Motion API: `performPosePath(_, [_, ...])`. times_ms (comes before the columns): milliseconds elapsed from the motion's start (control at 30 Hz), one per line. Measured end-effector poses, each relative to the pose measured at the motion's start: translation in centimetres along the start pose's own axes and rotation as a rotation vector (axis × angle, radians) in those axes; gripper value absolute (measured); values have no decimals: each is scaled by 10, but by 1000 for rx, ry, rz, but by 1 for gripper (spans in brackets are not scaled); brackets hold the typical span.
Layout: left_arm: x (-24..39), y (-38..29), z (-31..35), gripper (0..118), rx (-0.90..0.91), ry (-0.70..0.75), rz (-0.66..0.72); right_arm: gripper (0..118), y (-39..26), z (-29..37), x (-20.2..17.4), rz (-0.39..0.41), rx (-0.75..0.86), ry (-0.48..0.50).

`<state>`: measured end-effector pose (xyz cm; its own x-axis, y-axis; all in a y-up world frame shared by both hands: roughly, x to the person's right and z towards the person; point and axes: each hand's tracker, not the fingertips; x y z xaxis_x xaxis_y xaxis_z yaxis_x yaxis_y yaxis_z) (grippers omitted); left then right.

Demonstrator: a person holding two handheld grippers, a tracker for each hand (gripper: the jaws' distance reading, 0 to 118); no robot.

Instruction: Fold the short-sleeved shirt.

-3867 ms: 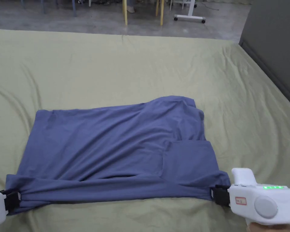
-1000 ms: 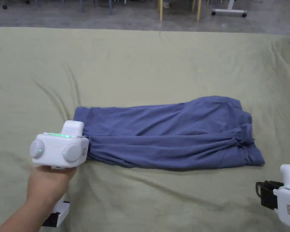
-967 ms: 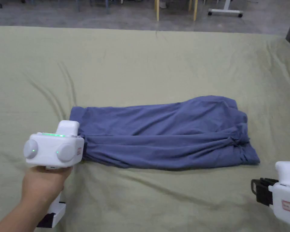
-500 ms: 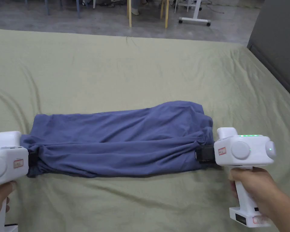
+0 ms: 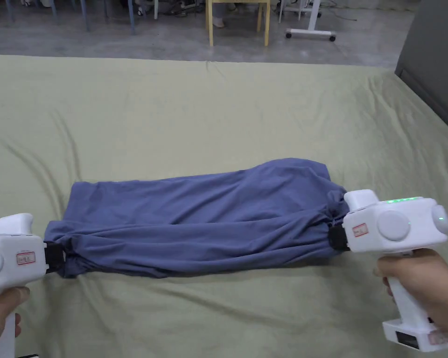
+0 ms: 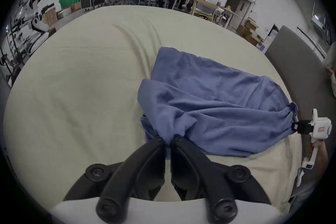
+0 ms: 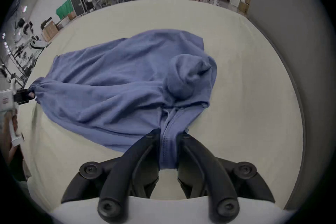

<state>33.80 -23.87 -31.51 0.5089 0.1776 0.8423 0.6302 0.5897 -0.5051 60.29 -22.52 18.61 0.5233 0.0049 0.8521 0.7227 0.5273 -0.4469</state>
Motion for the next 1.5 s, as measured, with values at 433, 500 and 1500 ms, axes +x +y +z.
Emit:
performPosePath(433, [-13, -41, 48, 2, -33, -54, -58, 19, -63, 63, 2, -60, -78, 103])
performPosePath(500, [-15, -49, 54, 2, -43, -66, -36, 19, -78, 69, 2, -87, -96, 114])
performPosePath(1500, [19, -51, 103, 118, 112, -77, 51, 116, -69, 121, -1, -134, 238, -53])
